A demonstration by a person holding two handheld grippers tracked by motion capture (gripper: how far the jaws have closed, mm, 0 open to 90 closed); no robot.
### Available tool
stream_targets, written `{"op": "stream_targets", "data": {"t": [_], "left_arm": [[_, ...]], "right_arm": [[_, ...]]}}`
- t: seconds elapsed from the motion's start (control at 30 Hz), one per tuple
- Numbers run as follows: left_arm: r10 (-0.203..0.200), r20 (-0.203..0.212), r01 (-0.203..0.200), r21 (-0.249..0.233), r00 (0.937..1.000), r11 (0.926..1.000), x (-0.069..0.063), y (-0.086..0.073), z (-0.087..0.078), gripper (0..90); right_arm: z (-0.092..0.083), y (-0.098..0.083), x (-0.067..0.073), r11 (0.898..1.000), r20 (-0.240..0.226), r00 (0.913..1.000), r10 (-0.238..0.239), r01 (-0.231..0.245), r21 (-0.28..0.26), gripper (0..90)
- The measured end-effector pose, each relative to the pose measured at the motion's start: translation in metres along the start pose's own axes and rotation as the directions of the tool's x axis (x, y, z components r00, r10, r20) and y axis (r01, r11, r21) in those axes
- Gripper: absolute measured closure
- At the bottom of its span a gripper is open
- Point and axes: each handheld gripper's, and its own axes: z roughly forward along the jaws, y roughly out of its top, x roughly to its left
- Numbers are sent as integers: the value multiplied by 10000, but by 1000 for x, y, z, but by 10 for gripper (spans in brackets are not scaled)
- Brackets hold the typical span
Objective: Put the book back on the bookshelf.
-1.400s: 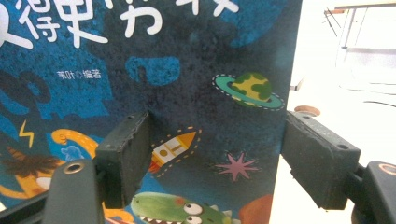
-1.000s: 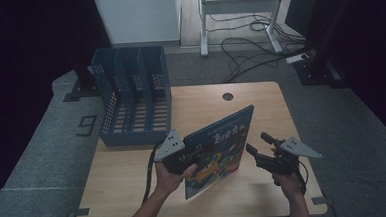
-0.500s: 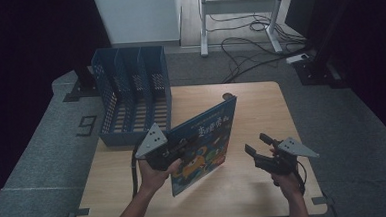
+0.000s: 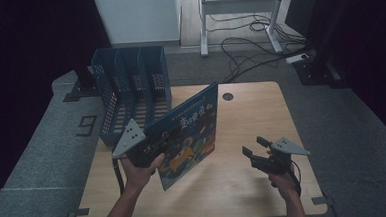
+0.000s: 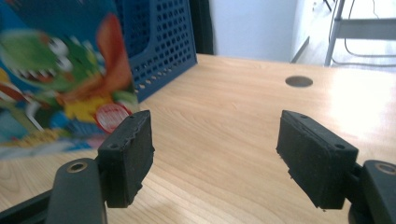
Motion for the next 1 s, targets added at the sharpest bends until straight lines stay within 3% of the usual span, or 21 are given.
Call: {"op": "stream_targets", "data": {"t": [0.13, 0.27, 0.7, 0.87, 1.0], "left_arm": [[-47, -98, 45, -231, 9999, 9997, 3, 5, -8, 820], [-53, -166, 48, -291, 9998, 9996, 7, 9, -13, 820], [-234, -410, 217, -405, 9989, 9989, 16, 19, -22, 820], [-237, -562, 218, -341, 9981, 9992, 22, 22, -26, 820], [-228, -720, 201, -385, 9971, 9991, 26, 23, -29, 820]], "right_arm": [[9, -9, -4, 9990, 228, 9996, 192, -201, 388, 261], [19, -19, -7, 9951, 170, 9982, 582, -593, 795, 266], [33, -36, -16, 9807, 944, 9924, 786, -940, 1717, 277], [35, -39, -18, 9769, 1143, 9907, 732, -943, 1917, 280], [39, -45, -19, 9701, 1496, 9880, 389, -732, 2313, 282]]}}
